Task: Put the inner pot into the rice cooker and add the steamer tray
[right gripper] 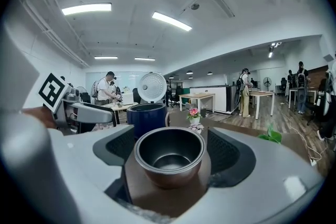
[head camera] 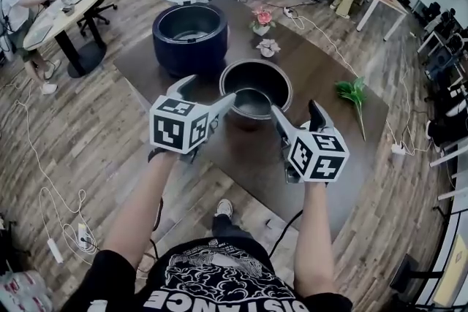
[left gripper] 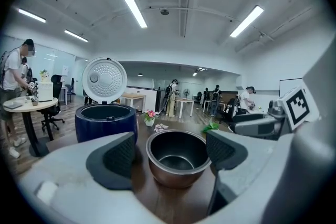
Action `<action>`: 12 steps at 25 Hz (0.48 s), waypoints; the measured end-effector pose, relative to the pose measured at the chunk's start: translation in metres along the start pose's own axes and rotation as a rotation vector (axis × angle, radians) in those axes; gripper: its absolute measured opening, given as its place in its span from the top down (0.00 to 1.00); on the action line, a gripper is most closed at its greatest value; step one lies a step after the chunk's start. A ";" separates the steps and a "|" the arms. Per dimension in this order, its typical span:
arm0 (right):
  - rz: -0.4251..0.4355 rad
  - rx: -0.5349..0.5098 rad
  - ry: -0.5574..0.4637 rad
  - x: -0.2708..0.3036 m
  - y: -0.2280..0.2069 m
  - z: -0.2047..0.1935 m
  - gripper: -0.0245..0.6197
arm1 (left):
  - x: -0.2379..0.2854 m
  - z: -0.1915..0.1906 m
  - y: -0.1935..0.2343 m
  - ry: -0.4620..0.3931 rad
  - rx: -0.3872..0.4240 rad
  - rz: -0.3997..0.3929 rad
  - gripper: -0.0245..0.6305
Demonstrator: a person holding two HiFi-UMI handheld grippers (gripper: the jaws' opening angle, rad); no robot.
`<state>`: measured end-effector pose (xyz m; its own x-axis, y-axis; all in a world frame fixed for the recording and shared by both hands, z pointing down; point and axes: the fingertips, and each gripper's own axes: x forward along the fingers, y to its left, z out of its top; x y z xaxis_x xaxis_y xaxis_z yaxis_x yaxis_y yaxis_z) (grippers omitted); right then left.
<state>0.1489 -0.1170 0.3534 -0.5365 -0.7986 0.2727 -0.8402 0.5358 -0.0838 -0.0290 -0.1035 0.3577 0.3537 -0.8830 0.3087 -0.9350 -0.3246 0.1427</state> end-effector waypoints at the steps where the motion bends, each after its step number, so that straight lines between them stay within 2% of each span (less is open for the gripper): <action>1: -0.003 0.004 0.003 0.007 -0.005 0.001 0.31 | 0.008 0.002 0.003 0.002 -0.001 0.000 0.31; 12: -0.025 0.027 0.021 0.064 -0.051 0.012 0.31 | 0.072 0.020 0.023 0.022 -0.013 -0.002 0.31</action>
<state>0.1563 -0.1985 0.3631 -0.5139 -0.8056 0.2948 -0.8553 0.5079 -0.1029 -0.0256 -0.1811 0.3647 0.3563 -0.8746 0.3288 -0.9339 -0.3220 0.1557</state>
